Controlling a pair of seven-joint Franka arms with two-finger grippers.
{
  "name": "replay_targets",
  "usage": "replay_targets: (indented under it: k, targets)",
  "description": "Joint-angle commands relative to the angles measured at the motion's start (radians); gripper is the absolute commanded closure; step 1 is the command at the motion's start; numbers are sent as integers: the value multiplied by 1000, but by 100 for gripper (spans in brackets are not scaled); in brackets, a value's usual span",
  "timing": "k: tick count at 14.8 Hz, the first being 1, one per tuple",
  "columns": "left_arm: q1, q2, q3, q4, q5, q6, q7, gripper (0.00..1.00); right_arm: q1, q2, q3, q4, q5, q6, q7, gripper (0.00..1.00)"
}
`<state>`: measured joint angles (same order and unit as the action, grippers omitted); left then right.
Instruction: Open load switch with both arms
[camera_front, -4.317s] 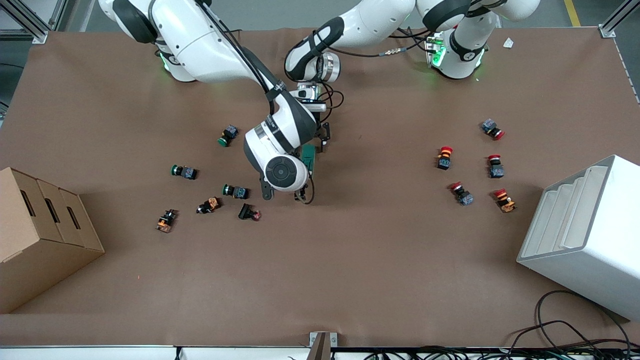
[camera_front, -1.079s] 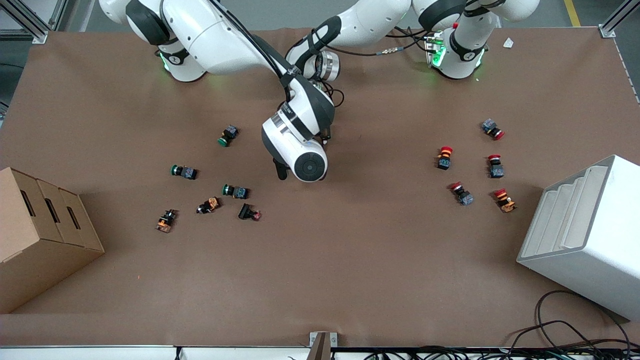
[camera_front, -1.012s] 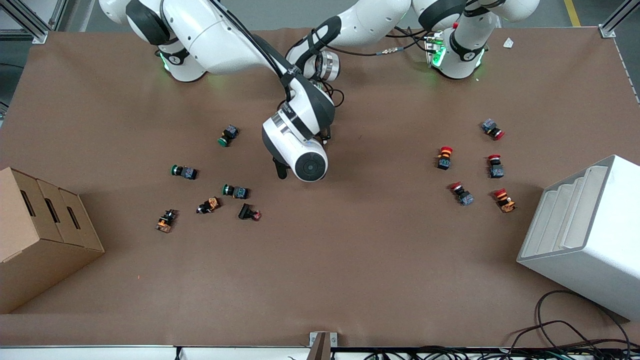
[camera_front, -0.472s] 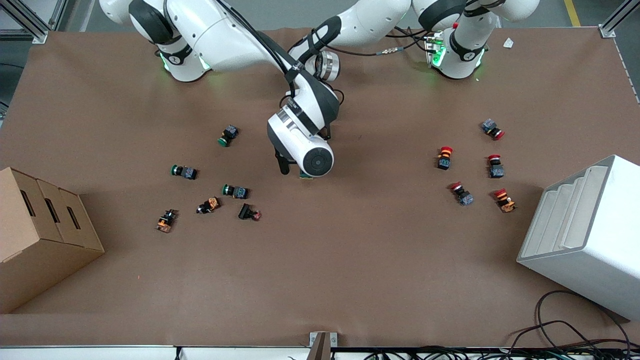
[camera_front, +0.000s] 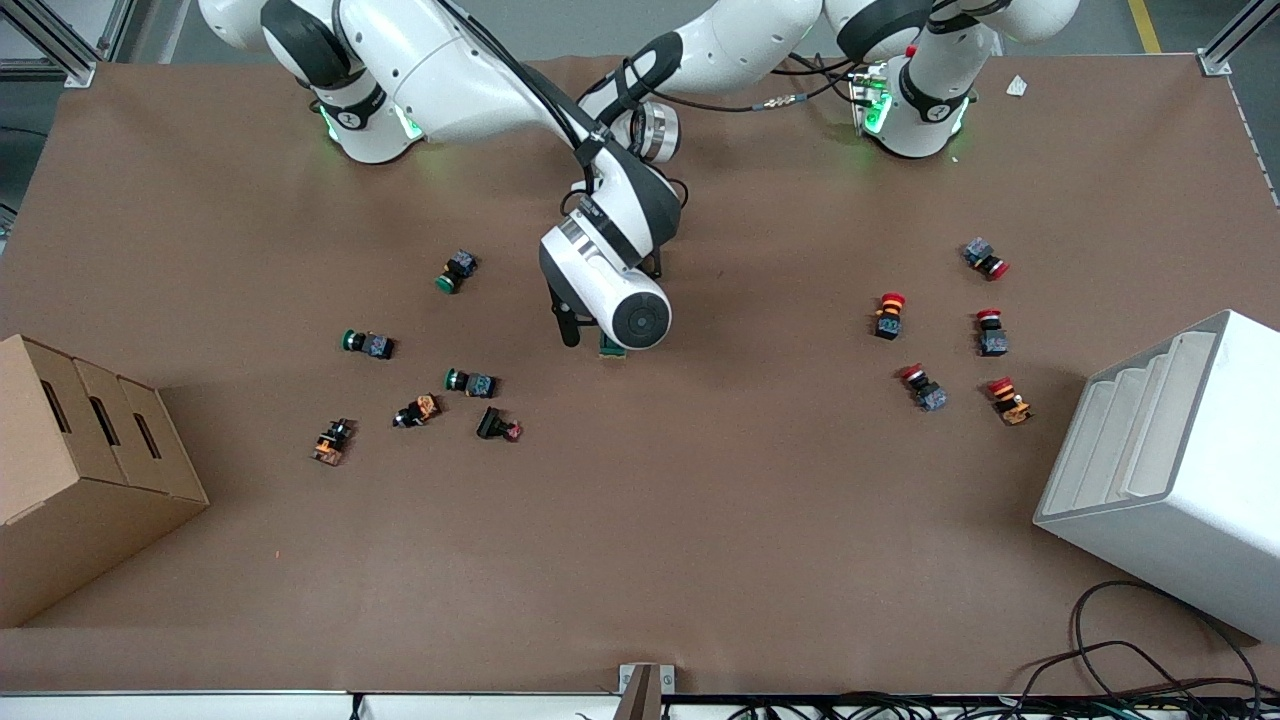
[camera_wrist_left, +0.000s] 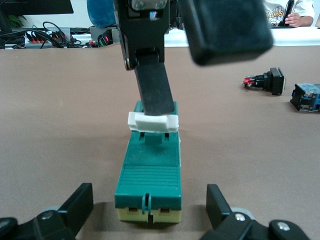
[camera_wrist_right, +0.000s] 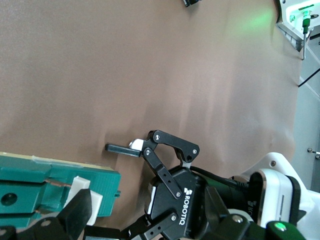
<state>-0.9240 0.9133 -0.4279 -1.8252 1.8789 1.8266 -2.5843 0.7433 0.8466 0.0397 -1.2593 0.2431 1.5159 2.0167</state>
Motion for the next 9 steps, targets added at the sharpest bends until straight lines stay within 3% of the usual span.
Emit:
replay_targets:
  k: [1, 9]
  targets:
    - [-9, 41, -2, 1, -6, 16, -31, 0, 13, -15, 2, -40, -19, 40, 11, 0]
    - [-7, 41, -2, 3, -4, 16, -33, 0, 24, -15, 0, -61, -22, 67, 13, 0]
